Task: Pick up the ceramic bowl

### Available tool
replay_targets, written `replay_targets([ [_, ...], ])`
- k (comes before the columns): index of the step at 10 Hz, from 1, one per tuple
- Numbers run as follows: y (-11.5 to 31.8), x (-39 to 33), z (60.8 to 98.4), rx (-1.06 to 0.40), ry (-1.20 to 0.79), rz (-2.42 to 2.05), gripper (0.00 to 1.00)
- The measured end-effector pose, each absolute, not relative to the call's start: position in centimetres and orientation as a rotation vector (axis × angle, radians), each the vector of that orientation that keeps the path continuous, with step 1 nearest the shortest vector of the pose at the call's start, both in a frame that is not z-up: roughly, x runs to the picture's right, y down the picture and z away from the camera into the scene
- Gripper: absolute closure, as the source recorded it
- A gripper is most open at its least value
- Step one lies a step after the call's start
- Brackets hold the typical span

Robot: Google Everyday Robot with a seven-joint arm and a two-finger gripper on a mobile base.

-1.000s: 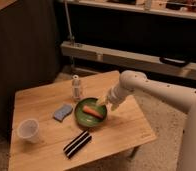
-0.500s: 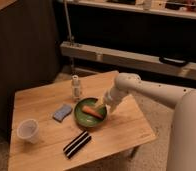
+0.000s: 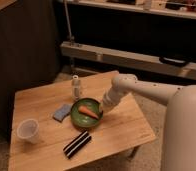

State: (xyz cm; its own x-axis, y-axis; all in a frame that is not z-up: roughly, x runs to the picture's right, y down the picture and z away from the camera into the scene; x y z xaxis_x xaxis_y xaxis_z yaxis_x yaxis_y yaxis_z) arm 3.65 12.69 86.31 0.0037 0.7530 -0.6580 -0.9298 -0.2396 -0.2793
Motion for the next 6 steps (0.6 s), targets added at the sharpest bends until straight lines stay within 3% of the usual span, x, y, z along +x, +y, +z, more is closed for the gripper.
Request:
replay_targets([
  [6, 14.1, 3.3, 87.2, -0.859, 0.337, 1.61, 0.65],
])
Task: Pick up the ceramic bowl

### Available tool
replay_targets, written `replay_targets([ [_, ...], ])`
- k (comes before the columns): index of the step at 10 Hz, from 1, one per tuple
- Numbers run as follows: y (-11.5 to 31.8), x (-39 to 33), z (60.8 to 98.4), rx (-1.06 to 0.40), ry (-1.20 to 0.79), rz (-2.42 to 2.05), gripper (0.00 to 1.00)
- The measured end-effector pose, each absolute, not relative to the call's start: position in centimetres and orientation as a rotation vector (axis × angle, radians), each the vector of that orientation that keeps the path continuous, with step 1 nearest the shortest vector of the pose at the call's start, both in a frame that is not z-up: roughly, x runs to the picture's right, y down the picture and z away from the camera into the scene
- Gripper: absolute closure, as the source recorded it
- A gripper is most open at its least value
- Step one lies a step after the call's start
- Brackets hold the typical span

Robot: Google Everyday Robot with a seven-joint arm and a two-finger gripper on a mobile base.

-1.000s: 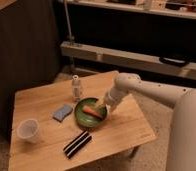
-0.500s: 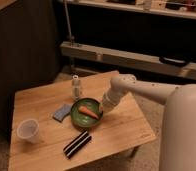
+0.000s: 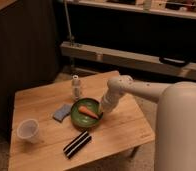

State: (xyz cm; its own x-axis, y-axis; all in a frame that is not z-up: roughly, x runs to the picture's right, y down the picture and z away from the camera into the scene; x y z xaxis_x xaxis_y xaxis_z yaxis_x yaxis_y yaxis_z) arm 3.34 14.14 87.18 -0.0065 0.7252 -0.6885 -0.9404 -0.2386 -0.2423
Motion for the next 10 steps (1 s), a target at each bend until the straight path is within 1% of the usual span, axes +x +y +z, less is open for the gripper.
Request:
replay_targets([
  [1, 14.2, 3.3, 87.3, -0.867, 0.333, 1.615, 0.73],
  [3, 14.4, 3.1, 87.5, -0.884, 0.33, 1.624, 0.92],
  [4, 14.5, 2.8, 87.6, -0.898, 0.33, 1.629, 0.99],
  [7, 13.6, 3.3, 86.4, -0.921, 0.282, 1.664, 1.0],
  [9, 11.2, 4.2, 83.4, -0.91, 0.218, 1.682, 1.0],
  [10, 9.5, 4.7, 81.4, -0.905, 0.187, 1.684, 1.0],
])
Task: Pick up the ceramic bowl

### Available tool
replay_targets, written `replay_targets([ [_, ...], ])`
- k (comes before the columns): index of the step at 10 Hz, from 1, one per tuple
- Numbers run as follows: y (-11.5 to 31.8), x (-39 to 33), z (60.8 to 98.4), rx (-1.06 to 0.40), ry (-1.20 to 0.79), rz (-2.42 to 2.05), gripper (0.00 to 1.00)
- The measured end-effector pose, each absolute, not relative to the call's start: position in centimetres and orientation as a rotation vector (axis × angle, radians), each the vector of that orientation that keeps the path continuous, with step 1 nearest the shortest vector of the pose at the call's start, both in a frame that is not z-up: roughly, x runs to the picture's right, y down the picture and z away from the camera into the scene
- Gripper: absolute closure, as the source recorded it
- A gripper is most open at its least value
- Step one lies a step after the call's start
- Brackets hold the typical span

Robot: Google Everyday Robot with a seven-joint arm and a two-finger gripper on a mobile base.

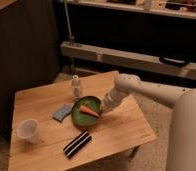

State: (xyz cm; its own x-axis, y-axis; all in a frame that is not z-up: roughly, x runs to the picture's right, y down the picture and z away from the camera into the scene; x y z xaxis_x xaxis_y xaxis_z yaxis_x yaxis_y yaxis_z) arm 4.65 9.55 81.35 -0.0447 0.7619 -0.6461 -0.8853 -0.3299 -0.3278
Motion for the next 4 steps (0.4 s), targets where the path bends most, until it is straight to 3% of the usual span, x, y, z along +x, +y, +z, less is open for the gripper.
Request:
replay_targets([
  [4, 4.3, 6.0, 73.8, -0.925, 0.015, 1.669, 1.0],
])
